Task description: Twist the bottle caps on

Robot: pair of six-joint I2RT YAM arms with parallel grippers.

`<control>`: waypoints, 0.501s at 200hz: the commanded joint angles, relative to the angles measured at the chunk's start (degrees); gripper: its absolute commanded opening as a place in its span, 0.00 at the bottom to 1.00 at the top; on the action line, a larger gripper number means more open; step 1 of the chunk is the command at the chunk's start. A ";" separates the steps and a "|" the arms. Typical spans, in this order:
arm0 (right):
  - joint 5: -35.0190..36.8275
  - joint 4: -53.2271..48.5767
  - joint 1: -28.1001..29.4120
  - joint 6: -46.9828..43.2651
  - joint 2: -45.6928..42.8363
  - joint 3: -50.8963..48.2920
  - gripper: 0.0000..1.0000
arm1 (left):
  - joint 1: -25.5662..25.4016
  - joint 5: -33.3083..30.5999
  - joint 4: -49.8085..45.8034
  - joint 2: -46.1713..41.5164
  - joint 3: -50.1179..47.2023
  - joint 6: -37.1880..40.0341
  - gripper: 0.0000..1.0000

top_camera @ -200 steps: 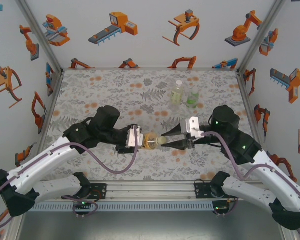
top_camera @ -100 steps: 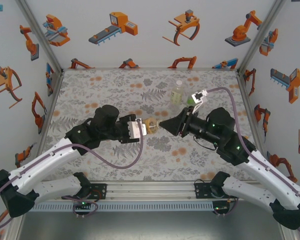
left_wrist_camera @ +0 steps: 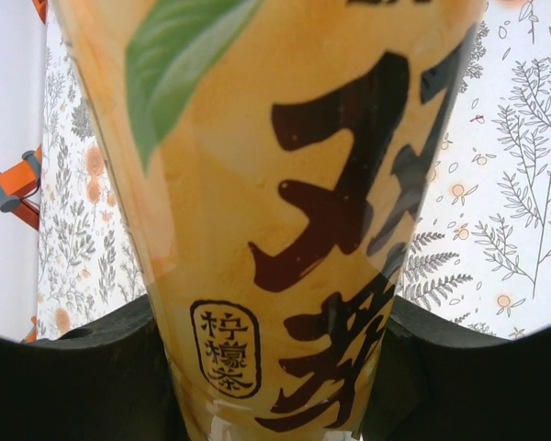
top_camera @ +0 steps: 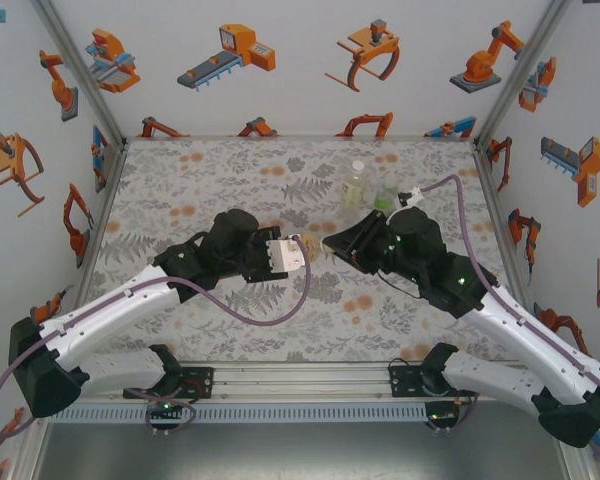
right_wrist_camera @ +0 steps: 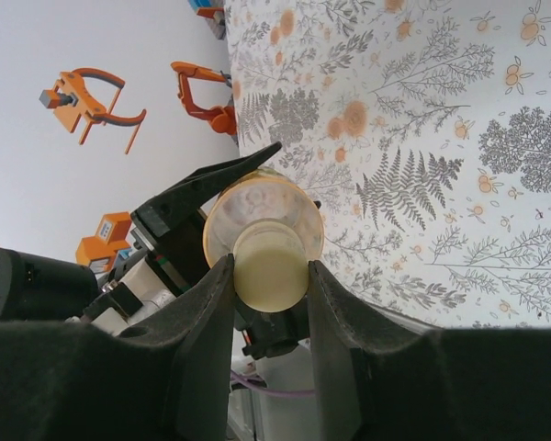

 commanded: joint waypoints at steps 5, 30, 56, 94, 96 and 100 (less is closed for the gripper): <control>-0.22 -4.72 0.94 -4.98 0.86 2.27 0.00 | -0.52 1.67 7.51 -0.97 3.03 -0.84 0.00; -1.04 -3.77 0.96 -5.53 0.76 2.00 0.00 | -0.53 4.69 7.44 -2.15 2.01 0.57 0.00; -2.76 -2.88 0.88 -5.90 0.91 2.23 0.00 | -0.53 12.69 8.09 -4.70 -0.33 3.46 0.00; -7.46 -1.24 0.79 -7.74 1.62 3.09 0.00 | -0.51 19.97 6.91 -5.86 -1.80 6.48 0.00; -7.68 -1.37 0.79 -7.76 1.72 3.27 0.00 | -0.50 20.10 6.88 -5.81 -1.87 6.54 0.00; -8.09 -1.64 0.79 -7.77 1.86 3.47 0.00 | -0.57 20.28 6.77 -5.79 -1.85 6.63 0.00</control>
